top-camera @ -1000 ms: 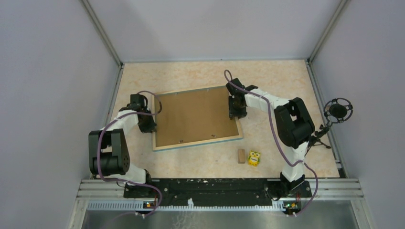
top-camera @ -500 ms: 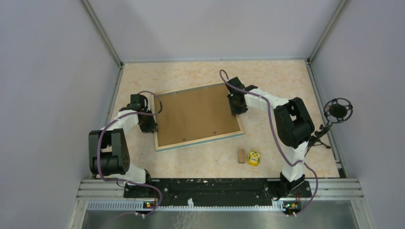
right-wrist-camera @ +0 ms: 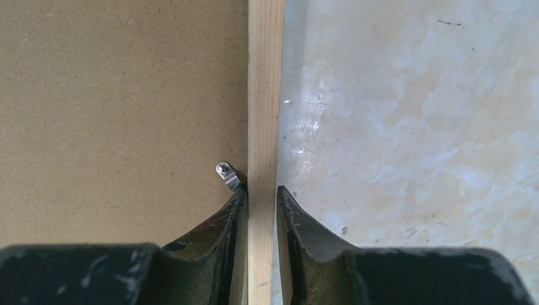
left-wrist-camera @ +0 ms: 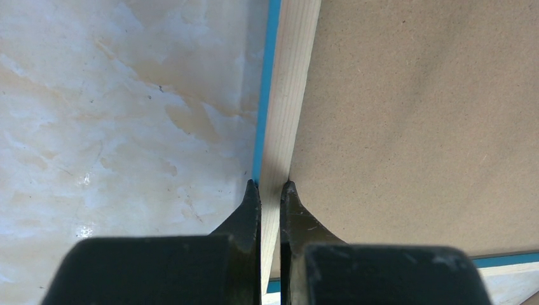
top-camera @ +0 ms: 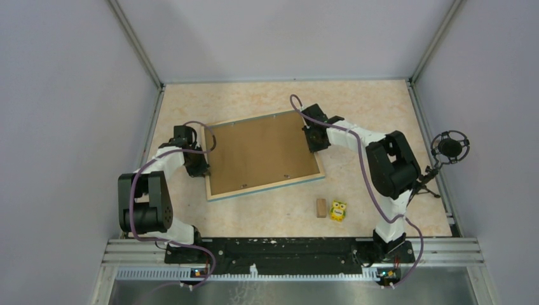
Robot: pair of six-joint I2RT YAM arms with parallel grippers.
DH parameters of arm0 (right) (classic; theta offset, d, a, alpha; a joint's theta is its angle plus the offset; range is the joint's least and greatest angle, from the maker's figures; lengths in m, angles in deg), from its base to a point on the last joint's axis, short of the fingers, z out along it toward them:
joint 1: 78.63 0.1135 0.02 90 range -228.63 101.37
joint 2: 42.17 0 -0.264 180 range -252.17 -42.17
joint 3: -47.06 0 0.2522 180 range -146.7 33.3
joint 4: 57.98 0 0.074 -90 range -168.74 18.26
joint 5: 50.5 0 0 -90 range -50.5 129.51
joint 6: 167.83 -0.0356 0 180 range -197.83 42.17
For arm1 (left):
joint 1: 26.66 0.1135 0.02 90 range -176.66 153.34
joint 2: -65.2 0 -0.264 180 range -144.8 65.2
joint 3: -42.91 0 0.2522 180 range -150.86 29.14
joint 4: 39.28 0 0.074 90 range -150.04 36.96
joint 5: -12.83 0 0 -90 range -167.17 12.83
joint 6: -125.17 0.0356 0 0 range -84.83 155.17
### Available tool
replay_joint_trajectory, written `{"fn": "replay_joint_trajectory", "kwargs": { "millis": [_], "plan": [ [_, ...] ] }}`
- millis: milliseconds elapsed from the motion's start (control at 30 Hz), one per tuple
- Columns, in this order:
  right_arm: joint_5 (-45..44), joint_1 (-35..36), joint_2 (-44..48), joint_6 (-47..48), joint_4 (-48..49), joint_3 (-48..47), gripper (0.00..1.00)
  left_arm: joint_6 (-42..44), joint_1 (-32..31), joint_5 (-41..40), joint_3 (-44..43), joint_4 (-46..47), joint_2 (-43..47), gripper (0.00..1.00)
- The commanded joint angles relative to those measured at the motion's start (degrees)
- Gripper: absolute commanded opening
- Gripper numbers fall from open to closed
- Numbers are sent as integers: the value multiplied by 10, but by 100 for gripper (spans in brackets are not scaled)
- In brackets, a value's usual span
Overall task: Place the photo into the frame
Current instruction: Install the photo frame at the center of the board.
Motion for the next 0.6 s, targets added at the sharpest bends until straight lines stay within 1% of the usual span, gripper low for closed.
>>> {"fn": "replay_joint_trajectory", "kwargs": {
  "millis": [0,100,267,400,433,567],
  "plan": [
    [-7,1,13,-2,-6,-1,23,-23,4,-16,2,7,-7,0],
    [-2,1,16,-7,-12,0,25,-23,4,-15,2,7,-9,0],
    [13,0,44,-16,-11,15,33,-23,4,-14,2,7,-9,0],
    [29,1,65,-15,10,36,48,-22,4,-12,0,5,-10,0],
    [28,1,64,-13,14,36,50,-22,4,-13,-1,5,-10,0],
    [-2,1,37,-10,2,10,52,-22,4,-12,1,6,-8,0]
  ]
}}
